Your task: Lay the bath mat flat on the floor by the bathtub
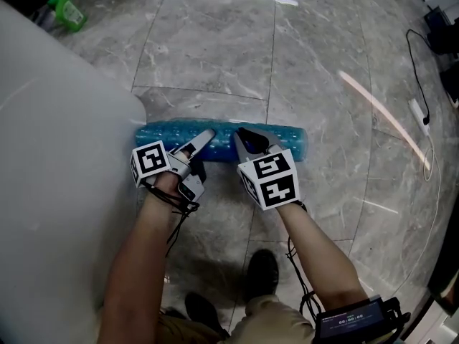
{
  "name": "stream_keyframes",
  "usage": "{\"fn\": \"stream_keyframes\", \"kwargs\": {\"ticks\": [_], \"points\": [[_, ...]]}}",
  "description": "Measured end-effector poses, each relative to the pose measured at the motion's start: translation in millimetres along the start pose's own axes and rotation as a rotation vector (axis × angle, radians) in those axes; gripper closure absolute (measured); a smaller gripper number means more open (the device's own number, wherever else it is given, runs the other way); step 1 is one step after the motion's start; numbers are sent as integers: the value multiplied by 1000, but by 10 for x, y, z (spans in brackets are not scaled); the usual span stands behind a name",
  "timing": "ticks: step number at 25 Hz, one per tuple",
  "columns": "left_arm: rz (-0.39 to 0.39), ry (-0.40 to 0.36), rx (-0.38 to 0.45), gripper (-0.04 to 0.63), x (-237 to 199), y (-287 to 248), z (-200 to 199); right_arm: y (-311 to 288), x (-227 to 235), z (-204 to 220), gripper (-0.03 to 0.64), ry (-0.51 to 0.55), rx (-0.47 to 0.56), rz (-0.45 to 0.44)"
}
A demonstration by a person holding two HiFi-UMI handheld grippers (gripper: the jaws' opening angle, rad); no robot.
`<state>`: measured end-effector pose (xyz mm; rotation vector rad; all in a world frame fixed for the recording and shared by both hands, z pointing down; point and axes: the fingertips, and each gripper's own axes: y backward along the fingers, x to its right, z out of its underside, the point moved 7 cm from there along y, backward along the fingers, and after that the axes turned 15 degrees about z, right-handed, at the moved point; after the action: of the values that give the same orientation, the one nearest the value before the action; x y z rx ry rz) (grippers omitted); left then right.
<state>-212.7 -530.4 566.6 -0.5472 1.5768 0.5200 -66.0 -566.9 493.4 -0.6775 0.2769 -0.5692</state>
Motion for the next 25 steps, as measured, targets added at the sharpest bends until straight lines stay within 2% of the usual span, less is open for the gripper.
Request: {"fn": "stream_keyframes", "kwargs": {"ticks": [2, 4, 8, 9, 11, 12, 14, 16, 18, 19, 21, 23, 25], "points": [[-51, 92, -76, 258, -31, 79, 36, -9, -39, -3, 589, 20, -5, 5], [-85, 124, -161, 262, -4, 172, 67, 15, -112, -1, 591, 37, -7, 14], [-201, -3, -383, 284, 64, 308, 164, 35, -132, 35, 594, 28, -6, 13], [-230, -44, -436, 313, 87, 320, 199, 24, -113, 39, 594, 28, -6, 13], [-259, -121, -536, 548, 165, 319, 290, 8, -84, 35, 594, 26, -7, 13], [-240, -149, -573, 588, 233, 301, 341, 10, -86, 30, 594, 23, -8, 11], [-149, -180, -622, 588, 416, 232, 451, 35, -107, 31, 595, 17, -8, 5], [-62, -250, -661, 588, 623, 143, 546, 69, -120, 51, 603, 3, -4, 1], [-39, -401, -654, 588, 806, 67, 551, 88, -116, 75, 615, -9, 4, 4], [-53, -504, -611, 589, 871, 39, 514, 91, -111, 85, 615, -11, 9, 10], [-98, -706, -468, 591, 935, 7, 439, 99, -100, 113, 615, -17, 12, 25], [-146, -821, -341, 591, 918, 7, 407, 108, -102, 138, 615, -24, 13, 33], [-226, -885, -267, 591, 860, 18, 397, 123, -117, 161, 615, -39, 17, 28]]}}
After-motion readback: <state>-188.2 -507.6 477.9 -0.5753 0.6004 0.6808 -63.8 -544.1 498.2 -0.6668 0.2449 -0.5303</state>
